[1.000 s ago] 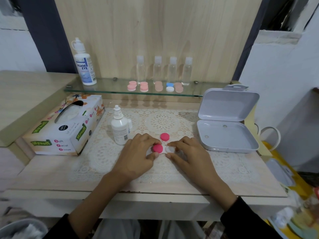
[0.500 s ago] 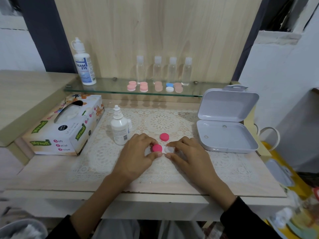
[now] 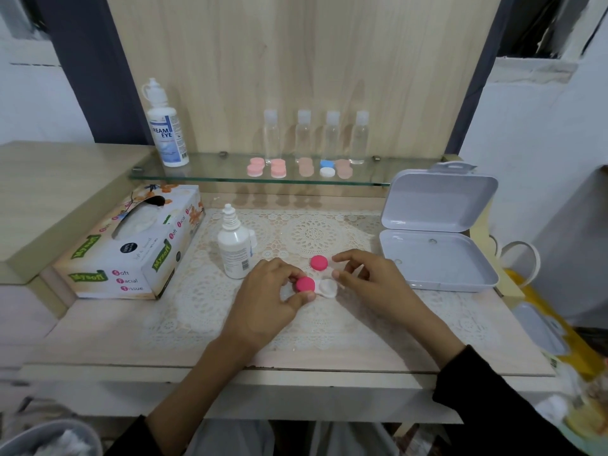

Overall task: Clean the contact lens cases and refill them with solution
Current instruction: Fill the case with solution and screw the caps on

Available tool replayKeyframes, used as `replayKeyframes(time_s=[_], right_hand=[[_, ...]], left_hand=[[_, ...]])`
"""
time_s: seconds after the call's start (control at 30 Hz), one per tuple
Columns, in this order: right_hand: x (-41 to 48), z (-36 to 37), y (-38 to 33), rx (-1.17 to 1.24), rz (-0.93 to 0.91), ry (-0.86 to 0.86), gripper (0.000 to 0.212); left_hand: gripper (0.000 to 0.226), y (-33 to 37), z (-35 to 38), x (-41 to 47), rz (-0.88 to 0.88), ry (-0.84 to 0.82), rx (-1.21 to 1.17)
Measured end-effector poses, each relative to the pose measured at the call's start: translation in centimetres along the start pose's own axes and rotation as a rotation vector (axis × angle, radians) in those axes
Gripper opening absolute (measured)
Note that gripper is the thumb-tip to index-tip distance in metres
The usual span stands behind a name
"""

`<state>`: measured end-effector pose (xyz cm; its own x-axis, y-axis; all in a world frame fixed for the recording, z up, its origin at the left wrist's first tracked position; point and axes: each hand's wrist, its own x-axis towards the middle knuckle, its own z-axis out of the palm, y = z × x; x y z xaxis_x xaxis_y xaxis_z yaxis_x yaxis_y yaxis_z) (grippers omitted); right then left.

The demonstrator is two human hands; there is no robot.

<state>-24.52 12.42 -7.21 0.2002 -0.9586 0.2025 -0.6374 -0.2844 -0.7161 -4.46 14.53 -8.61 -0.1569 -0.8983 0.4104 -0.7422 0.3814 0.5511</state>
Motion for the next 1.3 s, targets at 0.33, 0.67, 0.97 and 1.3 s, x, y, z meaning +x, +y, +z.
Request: replayKeyframes(time_s=[0.33, 0.67, 0.97, 1.3], right_hand=[[3.1, -0.1, -0.7, -0.222, -0.045, -0.124, 0.038], [3.1, 0.3, -1.6, -0.349, -0.088, -0.174, 0.029], [1.1, -0.8, -1.9, -0.211, -0.165, -0.203, 0.024], [-0.1, -0.5, -0.9, -0.306, -0.28, -0.196, 0.03]], left_hand=[[0.028, -0.2, 0.1, 0.0, 0.012, -0.006, -0.003], [0.028, -0.3, 0.0, -0.1, 0.003, -0.01, -0.005], [0.028, -0.3, 0.1, 0.0, 0.01, -0.009, -0.004], [0.028, -0.2, 0.2, 0.0, 0.01, 0.003, -0.015]])
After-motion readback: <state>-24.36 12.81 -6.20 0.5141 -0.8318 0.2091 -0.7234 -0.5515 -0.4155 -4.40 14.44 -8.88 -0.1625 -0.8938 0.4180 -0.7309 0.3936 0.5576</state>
